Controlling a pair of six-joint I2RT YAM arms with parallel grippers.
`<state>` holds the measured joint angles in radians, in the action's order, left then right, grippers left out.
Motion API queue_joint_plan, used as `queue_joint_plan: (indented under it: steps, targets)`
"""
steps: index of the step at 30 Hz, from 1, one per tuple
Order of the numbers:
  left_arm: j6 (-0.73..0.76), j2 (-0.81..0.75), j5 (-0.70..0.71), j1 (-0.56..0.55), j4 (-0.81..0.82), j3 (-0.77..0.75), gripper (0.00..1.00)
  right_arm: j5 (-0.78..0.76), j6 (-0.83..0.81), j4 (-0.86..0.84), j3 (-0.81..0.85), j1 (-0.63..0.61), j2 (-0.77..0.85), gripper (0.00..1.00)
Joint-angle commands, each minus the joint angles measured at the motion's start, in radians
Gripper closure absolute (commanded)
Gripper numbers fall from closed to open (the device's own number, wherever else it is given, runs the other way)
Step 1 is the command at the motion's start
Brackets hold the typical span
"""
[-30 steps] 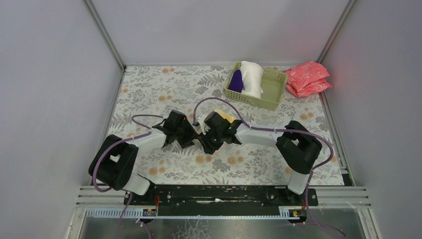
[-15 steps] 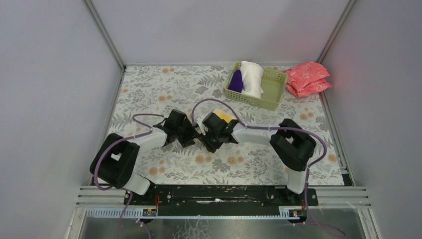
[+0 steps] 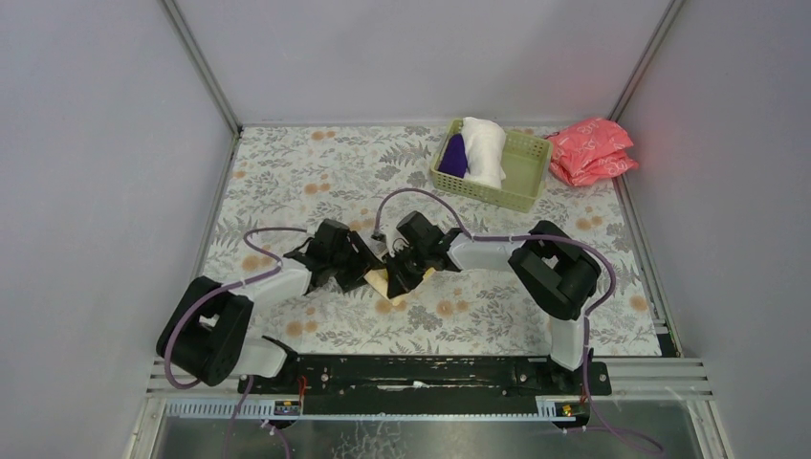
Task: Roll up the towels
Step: Roll the towel at the center of the board.
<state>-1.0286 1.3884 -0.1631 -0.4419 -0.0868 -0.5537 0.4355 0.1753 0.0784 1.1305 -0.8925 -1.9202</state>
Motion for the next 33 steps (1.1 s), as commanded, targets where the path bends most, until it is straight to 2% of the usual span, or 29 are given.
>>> queue_joint_plan:
  steps: [1, 6, 11, 15, 19, 23, 27, 33]
  targets:
    - [-0.016, -0.043, 0.034, 0.008, -0.103, 0.064, 0.35, 0.282, 0.201, -0.15, -0.078, 0.081, -0.025, 1.0]
    - [-0.072, -0.092, -0.024, 0.016, -0.062, 0.128, 0.35, 0.356, 0.333, -0.245, -0.12, 0.152, -0.07, 1.0]
    - [-0.131, -0.193, -0.029, 0.024, 0.004, 0.208, 0.31, 0.468, 0.514, -0.453, -0.192, 0.198, -0.15, 1.0]
    - [-0.119, -0.206, -0.035, 0.042, 0.014, 0.204, 0.31, 0.48, 0.531, -0.447, -0.197, 0.203, -0.183, 1.0]
    - [-0.093, -0.131, -0.053, 0.068, 0.038, 0.188, 0.34, 0.486, 0.546, -0.451, -0.202, 0.21, -0.198, 1.0]
    - [-0.079, -0.035, -0.074, 0.081, 0.107, 0.173, 0.4, 0.487, 0.541, -0.444, -0.2, 0.212, -0.207, 1.0]
    - [-0.074, 0.066, -0.088, 0.081, 0.146, 0.159, 0.5, 0.483, 0.528, -0.425, -0.195, 0.211, -0.203, 0.99]
    - [-0.082, 0.16, -0.099, 0.073, 0.168, 0.173, 0.79, 0.419, 0.432, -0.298, -0.154, 0.21, -0.136, 0.92]
